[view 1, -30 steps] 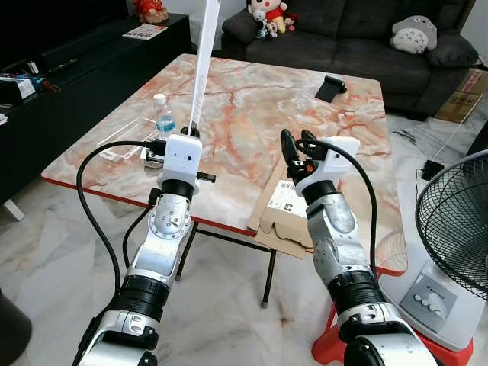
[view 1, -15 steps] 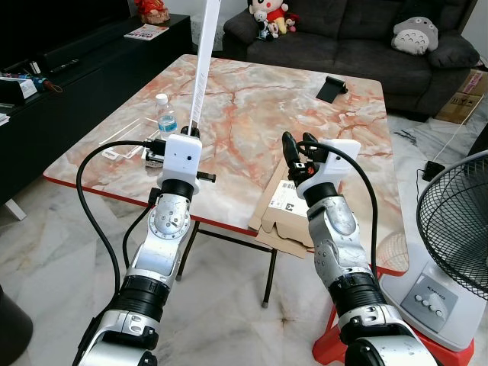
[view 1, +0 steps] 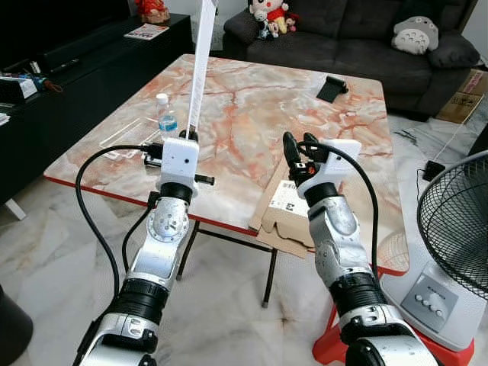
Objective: Picking trash to rubbish bin
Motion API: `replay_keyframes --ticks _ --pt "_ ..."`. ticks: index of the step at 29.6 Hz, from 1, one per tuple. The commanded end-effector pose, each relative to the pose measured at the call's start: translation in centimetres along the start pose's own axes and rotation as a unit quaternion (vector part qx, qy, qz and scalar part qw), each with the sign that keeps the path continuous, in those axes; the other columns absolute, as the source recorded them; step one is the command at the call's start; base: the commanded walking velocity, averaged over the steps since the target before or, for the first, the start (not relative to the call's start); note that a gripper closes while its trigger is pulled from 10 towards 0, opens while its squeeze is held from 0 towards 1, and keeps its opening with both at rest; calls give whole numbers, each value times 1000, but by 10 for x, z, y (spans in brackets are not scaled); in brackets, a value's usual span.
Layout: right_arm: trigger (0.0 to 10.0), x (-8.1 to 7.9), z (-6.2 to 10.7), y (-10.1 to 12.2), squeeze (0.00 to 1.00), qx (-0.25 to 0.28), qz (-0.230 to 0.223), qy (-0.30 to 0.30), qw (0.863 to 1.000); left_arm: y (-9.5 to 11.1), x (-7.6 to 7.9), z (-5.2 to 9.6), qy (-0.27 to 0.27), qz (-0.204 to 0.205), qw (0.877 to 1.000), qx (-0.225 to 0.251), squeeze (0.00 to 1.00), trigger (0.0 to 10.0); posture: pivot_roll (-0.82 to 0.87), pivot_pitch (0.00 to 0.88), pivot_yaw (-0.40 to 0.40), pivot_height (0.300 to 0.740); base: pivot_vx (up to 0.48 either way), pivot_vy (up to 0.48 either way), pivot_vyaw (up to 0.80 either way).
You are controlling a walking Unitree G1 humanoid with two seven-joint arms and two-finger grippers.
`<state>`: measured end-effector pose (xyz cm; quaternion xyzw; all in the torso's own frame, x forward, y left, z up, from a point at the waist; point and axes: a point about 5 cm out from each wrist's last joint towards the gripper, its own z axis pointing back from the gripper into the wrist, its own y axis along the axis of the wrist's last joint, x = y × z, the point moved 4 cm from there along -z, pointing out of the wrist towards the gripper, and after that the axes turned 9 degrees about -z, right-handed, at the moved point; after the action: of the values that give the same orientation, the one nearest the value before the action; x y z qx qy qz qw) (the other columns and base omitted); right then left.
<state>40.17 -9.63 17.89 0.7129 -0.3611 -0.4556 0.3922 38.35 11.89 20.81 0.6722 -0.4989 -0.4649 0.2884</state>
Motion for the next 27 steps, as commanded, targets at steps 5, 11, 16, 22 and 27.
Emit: replay_keyframes --ticks 5,11,16,22,27 --pt "10000 -2 -1 4 0 6 9 5 1000 3 -1 0 1 5 1000 7 0 10000 -2 57 -35 740 -97 0 0" --pt "10000 -2 -1 4 0 6 8 4 1000 3 -1 0 0 7 1000 7 0 10000 -2 57 -35 740 -248 0 0" --pt "10000 -1 0 3 0 4 8 3 1000 3 -1 0 0 8 1000 7 0 10000 -1 57 -36 740 -277 0 0" --pt "10000 -1 0 3 0 3 7 3 1000 3 0 1 -1 9 1000 6 0 10000 -1 58 -36 740 -281 0 0" --pt "10000 -1 0 3 0 3 8 3 1000 3 0 1 -2 10 1000 5 0 10000 -2 62 -38 740 -269 0 0"
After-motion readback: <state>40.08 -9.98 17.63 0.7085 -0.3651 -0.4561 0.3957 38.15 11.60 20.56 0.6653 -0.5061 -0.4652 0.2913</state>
